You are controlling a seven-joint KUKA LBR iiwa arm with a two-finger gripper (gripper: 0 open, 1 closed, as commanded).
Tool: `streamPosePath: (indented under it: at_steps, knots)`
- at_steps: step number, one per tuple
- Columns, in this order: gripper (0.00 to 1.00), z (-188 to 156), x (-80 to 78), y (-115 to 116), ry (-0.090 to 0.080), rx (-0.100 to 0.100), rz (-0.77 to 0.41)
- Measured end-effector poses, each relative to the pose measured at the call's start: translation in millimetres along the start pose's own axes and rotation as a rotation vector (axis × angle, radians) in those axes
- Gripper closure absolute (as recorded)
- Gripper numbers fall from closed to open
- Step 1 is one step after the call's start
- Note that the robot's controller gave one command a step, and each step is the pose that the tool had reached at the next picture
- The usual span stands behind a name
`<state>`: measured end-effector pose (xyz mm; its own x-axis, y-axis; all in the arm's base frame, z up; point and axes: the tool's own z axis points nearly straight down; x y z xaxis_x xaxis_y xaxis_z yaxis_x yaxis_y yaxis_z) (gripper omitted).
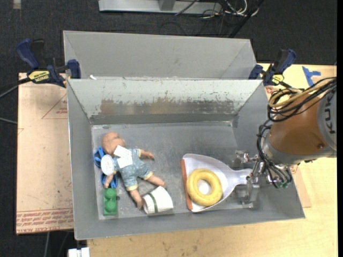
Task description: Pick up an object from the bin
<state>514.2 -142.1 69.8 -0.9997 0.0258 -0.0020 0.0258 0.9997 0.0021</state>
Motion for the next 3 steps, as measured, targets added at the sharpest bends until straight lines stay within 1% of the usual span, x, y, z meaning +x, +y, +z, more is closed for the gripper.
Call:
streamPosePath:
  at_steps: [1, 3]
  knots:
    - [1.00, -0.9, -3.2, 2.1, -0.004, 0.001, -0.078]
    - [1.00, -3.6, -2.5, 2.4, -0.002, 0.001, -0.078]
